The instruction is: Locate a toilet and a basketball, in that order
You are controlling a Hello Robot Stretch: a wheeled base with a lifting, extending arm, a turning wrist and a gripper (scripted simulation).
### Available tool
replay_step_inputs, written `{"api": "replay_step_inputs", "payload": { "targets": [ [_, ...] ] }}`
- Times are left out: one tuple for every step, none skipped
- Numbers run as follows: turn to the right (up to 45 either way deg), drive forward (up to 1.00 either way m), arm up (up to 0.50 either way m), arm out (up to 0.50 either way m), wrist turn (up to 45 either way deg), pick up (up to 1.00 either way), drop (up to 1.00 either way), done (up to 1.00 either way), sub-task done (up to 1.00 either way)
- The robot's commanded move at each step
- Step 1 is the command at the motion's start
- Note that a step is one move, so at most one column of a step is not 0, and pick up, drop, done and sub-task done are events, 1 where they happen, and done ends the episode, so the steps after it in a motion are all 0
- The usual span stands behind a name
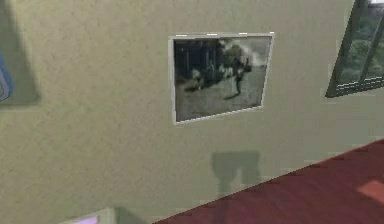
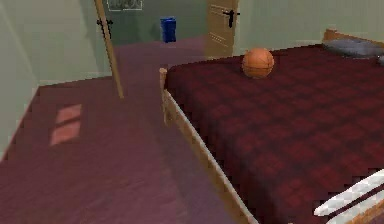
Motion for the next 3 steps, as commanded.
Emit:
{"api": "replay_step_inputs", "payload": {
  "targets": [
    [45.0,0.00,0.00,0.00,0.0,0.00,0.00,0.00,0.00],
    [33.0,0.00,0.00,0.00,0.0,0.00,0.00,0.00,0.00],
    [0.0,0.85,0.00,0.00,0.0,0.00,0.00,0.00,0.00]
  ]
}}
